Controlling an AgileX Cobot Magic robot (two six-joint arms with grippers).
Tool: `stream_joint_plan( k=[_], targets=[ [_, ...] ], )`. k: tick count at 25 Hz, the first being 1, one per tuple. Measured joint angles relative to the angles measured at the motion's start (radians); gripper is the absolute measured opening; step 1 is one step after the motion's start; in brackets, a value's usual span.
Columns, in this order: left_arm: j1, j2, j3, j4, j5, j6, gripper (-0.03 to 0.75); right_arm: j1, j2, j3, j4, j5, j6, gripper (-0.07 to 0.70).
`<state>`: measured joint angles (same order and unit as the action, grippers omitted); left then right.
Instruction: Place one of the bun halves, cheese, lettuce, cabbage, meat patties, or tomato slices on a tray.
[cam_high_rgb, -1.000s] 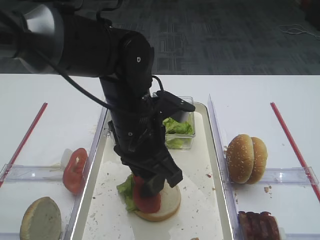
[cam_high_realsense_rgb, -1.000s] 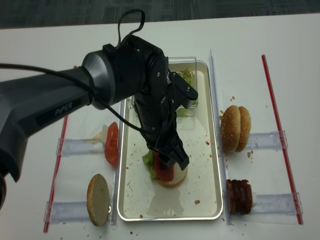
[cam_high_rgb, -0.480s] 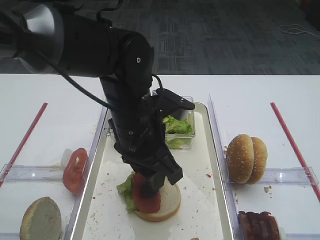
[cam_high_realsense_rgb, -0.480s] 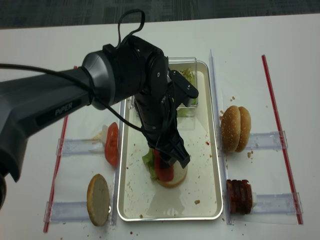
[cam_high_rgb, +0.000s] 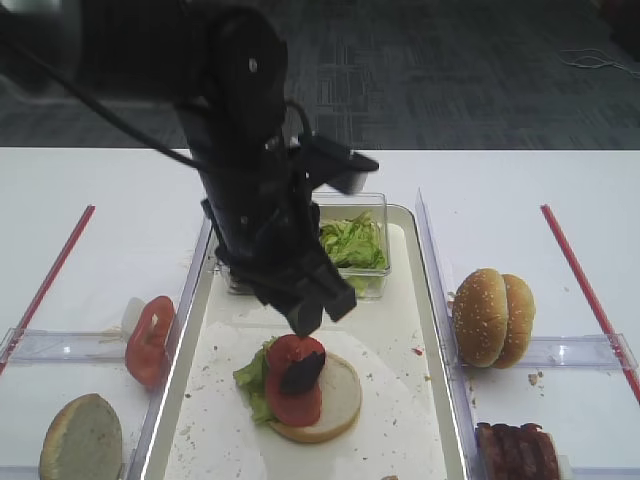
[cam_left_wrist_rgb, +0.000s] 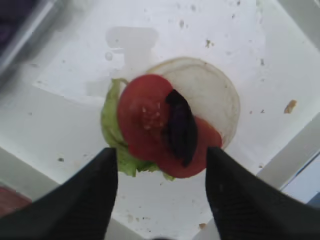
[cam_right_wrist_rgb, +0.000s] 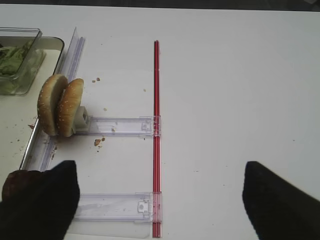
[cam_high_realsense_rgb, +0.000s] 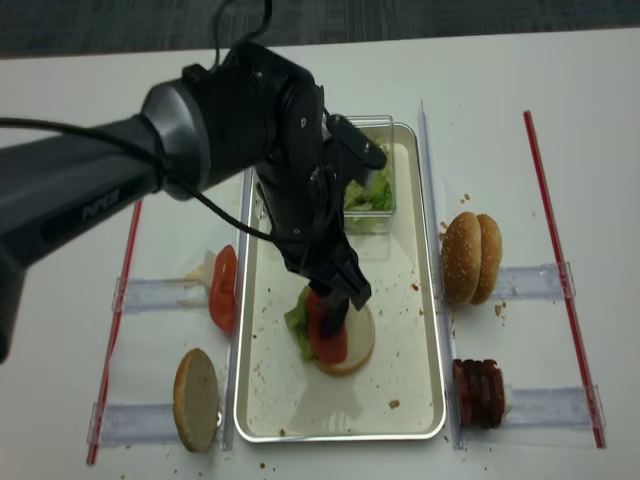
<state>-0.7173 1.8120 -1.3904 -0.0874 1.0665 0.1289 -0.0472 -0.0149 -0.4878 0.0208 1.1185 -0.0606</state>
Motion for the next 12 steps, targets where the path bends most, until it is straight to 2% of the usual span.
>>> stream_joint_plan(
  k=[4,8,12],
  targets=[
    [0.000,-0.116,-0.089,0.006,0.062,-0.006,0.398,0.000,0.000,0.000,0.000,0.000,0.000,0.685],
    [0.000,-0.195,-0.128,0.006,0.071,-0.008,0.399,0.000,0.000,0.000,0.000,0.000,0.000,0.685],
    [0.000,-0.196,-0.128,0.007,0.084,-0.008,0.399,0.000,0.000,0.000,0.000,0.000,0.002,0.685]
  ],
)
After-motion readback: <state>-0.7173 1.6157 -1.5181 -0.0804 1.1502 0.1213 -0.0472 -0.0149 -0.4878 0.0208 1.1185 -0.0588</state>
